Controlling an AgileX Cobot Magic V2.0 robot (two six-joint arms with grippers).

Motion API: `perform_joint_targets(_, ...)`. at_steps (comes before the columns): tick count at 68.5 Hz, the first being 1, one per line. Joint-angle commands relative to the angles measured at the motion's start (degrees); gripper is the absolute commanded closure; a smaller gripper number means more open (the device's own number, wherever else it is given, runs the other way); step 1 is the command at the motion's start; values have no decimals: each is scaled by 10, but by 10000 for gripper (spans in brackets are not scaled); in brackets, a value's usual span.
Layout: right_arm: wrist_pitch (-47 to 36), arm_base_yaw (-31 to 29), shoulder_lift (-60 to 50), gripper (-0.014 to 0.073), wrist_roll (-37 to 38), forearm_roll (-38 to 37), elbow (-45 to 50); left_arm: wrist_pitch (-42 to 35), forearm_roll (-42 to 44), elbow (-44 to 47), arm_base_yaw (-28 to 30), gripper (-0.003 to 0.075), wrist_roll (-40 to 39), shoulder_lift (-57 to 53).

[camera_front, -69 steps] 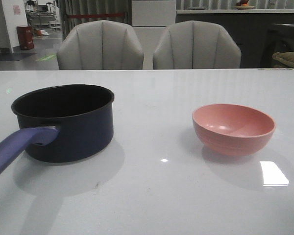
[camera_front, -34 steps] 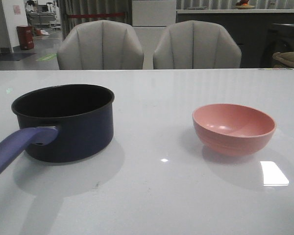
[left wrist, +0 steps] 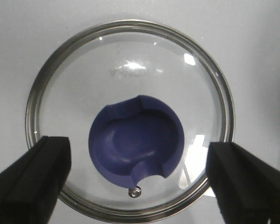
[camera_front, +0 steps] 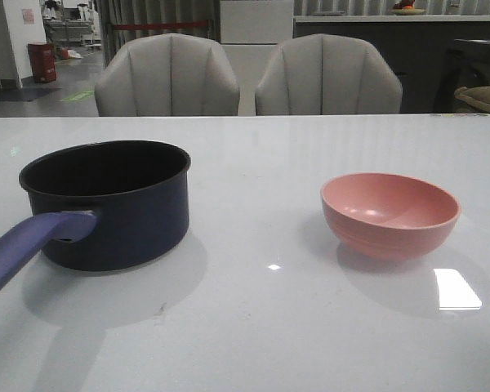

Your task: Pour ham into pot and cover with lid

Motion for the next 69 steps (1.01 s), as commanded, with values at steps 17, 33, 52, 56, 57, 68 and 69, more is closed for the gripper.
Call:
perform_joint_targets(17,-46,1,4,427,-4,5,-16,-7,-7,-33,2,95,-1,30)
perform_joint_targets(33,-46,1,4,427,-4,5,-16,3,-9,-49,2,96,-1,69)
perform_joint_targets(52,-46,1,4,427,-4,5,-16,15,-8,-60,2,316,-1,79)
perform_joint_targets(56,-46,1,4,427,-4,5,-16,15,-8,-62,2,356,-1,79)
perform_joint_targets(57,-46,1,4,427,-4,5,-16,15,-8,-64,2,370,-1,79)
perform_joint_targets(68,-46,1,4,427,-4,5,-16,32,-8,-85,2,421,-1,79)
perform_joint_targets(69,-46,1,4,427,-4,5,-16,35,-8,-88,2,422,-1,79)
